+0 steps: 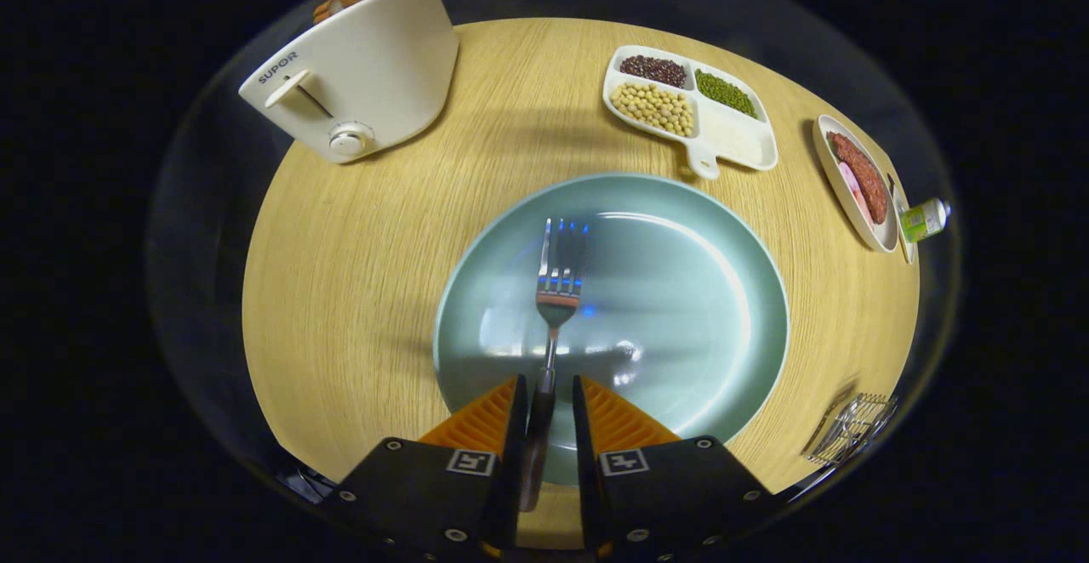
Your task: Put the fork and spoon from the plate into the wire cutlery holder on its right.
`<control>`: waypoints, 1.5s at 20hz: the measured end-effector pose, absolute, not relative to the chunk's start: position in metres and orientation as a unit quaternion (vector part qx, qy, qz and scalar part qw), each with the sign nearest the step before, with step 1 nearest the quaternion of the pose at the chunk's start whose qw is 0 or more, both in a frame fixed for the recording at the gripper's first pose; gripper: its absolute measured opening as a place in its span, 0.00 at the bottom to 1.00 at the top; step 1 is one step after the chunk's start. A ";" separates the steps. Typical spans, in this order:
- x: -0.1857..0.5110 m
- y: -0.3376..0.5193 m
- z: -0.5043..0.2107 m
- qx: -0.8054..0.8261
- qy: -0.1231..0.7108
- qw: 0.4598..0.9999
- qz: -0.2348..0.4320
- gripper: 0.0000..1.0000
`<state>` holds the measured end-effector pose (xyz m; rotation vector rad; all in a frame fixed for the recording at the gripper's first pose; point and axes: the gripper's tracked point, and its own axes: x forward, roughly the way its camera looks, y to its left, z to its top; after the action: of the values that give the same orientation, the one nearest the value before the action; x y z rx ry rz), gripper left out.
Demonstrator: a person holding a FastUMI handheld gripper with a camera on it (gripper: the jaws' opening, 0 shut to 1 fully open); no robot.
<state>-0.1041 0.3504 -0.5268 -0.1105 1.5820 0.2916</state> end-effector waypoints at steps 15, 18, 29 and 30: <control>-0.078 0.305 -0.453 0.027 0.637 0.756 0.152 0.05; -0.072 0.278 -0.424 0.051 0.613 0.776 0.139 0.05; -0.093 0.142 -0.369 0.070 0.585 0.806 0.058 0.05; -0.098 0.126 -0.368 0.068 0.586 0.806 0.050 0.05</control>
<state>-0.0979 0.1262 -0.3676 0.1463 1.2542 0.1061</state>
